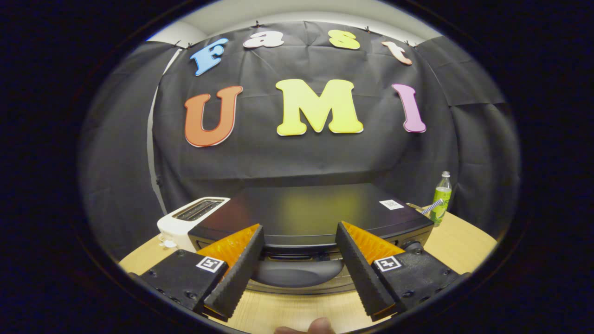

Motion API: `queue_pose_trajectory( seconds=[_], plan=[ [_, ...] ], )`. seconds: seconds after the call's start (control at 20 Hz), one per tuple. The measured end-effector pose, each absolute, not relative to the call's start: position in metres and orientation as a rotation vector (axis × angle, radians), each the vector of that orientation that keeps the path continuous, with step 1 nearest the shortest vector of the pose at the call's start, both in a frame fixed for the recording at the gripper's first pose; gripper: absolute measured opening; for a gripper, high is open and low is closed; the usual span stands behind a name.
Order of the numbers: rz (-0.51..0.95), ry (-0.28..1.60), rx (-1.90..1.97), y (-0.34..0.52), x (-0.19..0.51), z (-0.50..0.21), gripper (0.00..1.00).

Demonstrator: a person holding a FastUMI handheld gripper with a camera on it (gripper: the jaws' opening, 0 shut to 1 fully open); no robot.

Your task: Open the toaster oven, put the food inside, and close the toaster oven door.

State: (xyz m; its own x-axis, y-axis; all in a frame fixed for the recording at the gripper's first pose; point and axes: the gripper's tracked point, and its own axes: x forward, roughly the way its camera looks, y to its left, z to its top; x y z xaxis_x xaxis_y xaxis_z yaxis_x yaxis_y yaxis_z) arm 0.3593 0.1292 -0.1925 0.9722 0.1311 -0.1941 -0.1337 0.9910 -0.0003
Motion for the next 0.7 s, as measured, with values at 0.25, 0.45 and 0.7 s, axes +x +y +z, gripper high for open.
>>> queue_pose_trajectory(
  seconds=[0.25,0.45,0.7],
  plan=[
    [0.106,0.171,-0.049,0.129,0.355,-0.197,1.00],
    [0.100,0.242,-0.071,0.123,0.341,-0.219,1.00],
    [0.107,0.166,-0.067,0.122,0.333,-0.212,1.00]
  ],
)
